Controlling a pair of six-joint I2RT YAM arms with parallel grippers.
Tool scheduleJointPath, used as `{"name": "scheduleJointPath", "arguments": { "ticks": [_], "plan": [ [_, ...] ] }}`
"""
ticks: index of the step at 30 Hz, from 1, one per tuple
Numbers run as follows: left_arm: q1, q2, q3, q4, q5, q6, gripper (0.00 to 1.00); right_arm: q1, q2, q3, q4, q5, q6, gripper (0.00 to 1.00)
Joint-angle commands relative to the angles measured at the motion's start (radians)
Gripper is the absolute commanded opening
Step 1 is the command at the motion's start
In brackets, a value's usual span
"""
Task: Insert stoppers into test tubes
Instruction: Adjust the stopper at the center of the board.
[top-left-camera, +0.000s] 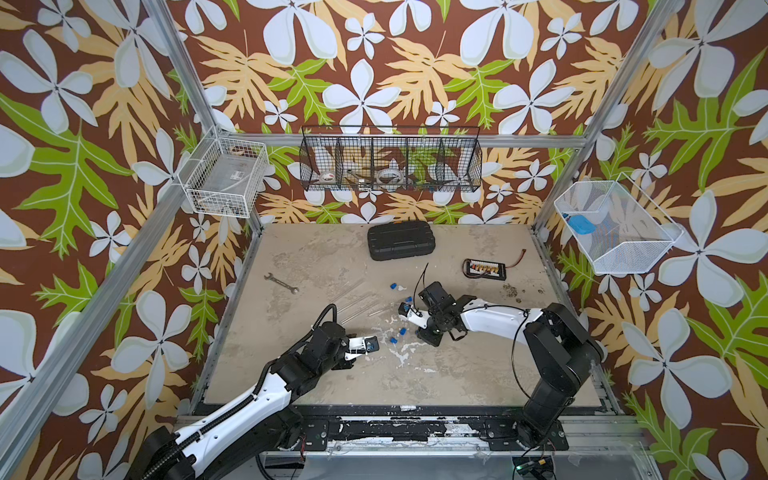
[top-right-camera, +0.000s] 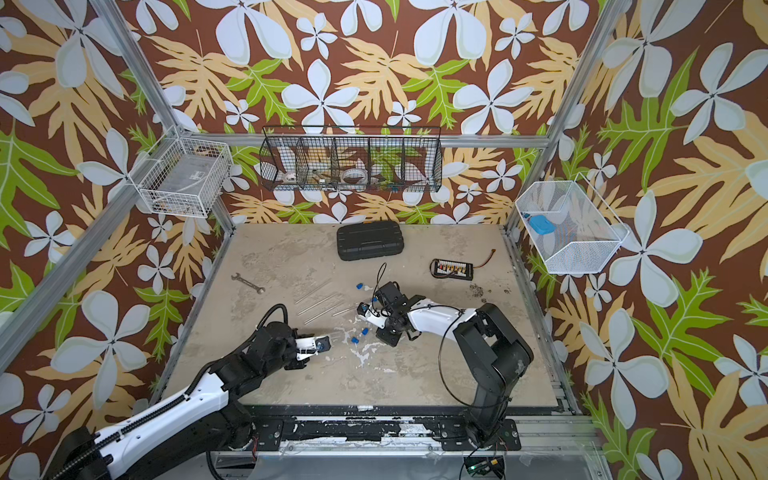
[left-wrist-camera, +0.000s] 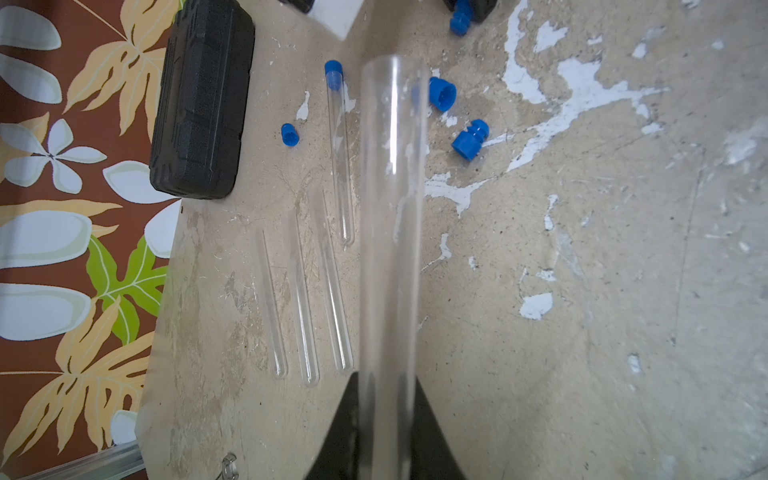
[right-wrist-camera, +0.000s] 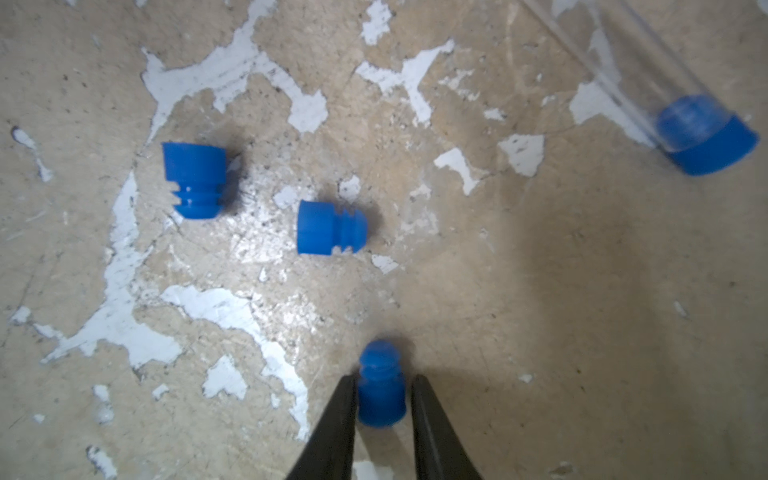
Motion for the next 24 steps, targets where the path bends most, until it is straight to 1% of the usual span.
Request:
{"name": "scheduleJointPath", "arguments": {
  "ticks": [1,11,19,24],
  "plan": [
    [0.003,0.001,-0.001,0.025,0.011,-0.009,0.00,0.001,-0.001,-0.003,-0.037,-0.018,-0.014,0.25],
    [0.003,-0.005,0.001,0.025,0.010,-0.009,0.00,0.001,0.012,-0.003,-0.031,-0.022,-0.021,0.22],
    [0.003,-0.009,0.001,0.022,0.008,-0.004,0.00,0.001,0.015,0.000,-0.032,-0.035,-0.025,0.14],
    [0.003,-0.016,0.002,0.020,0.011,0.006,0.00,0.001,0.000,0.003,-0.038,-0.048,-0.025,0.11]
  ]
}}
